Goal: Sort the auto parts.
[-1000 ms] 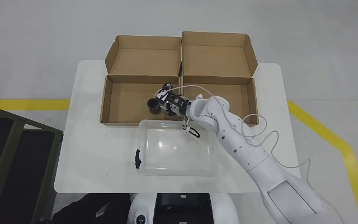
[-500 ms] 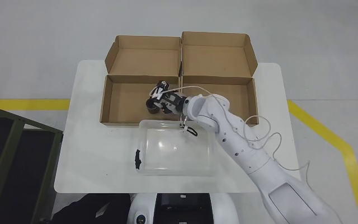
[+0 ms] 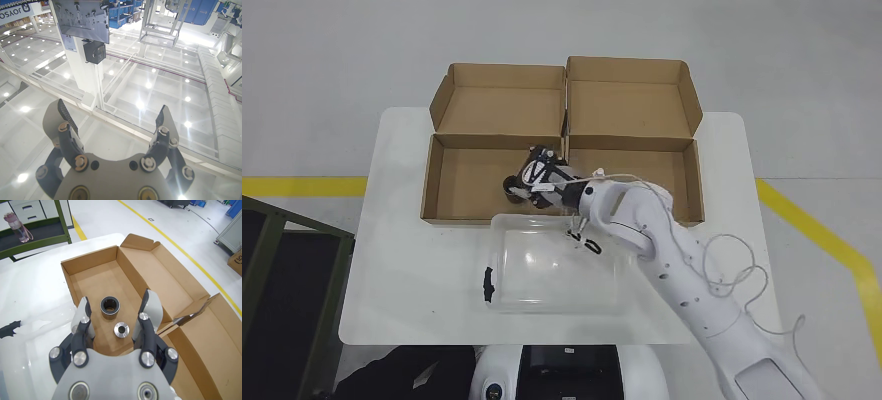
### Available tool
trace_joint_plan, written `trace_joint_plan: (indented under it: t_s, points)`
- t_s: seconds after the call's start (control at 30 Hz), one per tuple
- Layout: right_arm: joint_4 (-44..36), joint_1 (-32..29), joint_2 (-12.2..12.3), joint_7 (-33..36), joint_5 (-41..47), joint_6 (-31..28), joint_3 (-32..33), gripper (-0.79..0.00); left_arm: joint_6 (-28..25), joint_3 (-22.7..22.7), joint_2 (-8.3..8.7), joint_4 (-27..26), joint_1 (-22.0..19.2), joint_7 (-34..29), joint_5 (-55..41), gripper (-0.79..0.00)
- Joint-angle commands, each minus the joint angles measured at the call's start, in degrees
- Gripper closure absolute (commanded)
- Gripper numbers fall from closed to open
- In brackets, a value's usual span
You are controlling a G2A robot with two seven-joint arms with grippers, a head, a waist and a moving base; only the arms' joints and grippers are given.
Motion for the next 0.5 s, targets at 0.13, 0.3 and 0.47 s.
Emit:
trace_joint_plan:
  t_s: [0.13,0.3,0.47]
  points:
    - [-7.34,-6.63,1.54,-2.07,-1.92,-0.53,4.76,-0.751,0.00,0.00,0.00,0.00,0.00,0.00,0.00,-0.785]
    - [-12.04,-12.90,2.97,-6.78,-4.98,-1.82,9.59,-0.785,0.00,0.00,0.00,0.00,0.00,0.00,0.00,-0.785]
    - [-16.45,-19.31,4.21,-11.33,-7.44,-2.49,14.18,-0.785,0.00,0.00,0.00,0.00,0.00,0.00,0.00,-0.785]
